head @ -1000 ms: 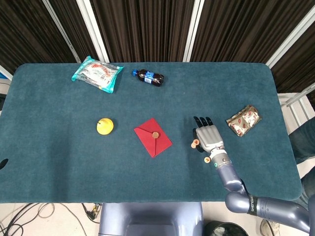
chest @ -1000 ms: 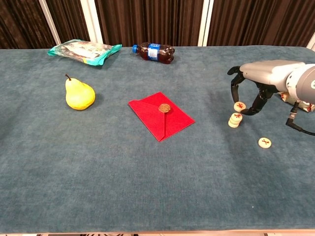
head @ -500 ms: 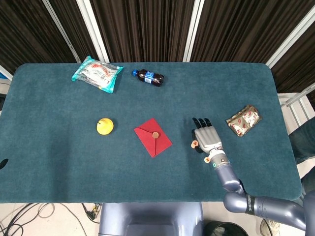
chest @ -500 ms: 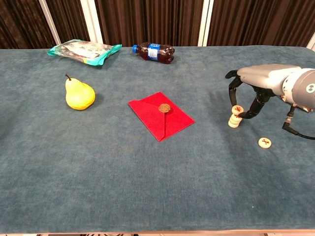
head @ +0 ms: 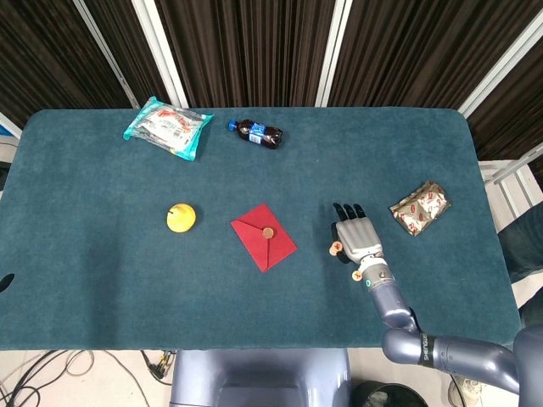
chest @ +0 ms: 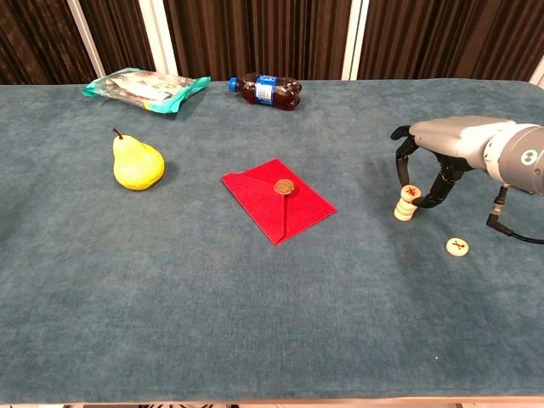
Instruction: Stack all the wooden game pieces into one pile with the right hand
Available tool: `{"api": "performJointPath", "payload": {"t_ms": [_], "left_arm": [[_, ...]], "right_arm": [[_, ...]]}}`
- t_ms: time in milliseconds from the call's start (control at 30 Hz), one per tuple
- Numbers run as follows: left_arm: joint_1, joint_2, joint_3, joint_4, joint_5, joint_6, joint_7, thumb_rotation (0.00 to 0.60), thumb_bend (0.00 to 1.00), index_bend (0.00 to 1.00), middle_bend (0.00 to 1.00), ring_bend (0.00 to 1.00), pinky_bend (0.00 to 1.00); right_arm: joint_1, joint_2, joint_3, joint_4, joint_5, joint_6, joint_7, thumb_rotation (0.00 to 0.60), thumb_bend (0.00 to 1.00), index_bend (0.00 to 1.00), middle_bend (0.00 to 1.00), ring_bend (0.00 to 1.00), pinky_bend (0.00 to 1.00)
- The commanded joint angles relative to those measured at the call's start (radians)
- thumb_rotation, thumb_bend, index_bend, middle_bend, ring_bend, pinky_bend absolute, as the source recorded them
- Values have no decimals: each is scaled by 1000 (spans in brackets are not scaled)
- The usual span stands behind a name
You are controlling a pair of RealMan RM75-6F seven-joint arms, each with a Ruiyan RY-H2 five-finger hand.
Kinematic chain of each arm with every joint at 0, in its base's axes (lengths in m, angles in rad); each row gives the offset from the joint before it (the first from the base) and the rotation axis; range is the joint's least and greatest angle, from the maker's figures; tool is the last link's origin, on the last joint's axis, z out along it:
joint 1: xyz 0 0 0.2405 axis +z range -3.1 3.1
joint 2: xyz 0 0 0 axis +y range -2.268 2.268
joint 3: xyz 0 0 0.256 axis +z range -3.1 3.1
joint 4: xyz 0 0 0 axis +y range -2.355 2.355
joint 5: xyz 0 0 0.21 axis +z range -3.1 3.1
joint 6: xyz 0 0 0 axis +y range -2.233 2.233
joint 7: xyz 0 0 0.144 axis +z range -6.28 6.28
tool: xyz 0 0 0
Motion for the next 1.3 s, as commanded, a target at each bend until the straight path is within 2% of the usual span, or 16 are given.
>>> {"api": "performJointPath", "payload": {"t_ms": [33,1300], "left_arm": [[0,0,0,0,0,0,0,600,146,77,0,0,0],[-1,0,0,0,-3,-2,3,600,146,74,0,0,0]], "right_arm": [[2,-2,-3,3,4,-1,2,600,367,542,0,0,0],[11,-7,-22,9,9,11,17,600,368,501,0,0,0]]}}
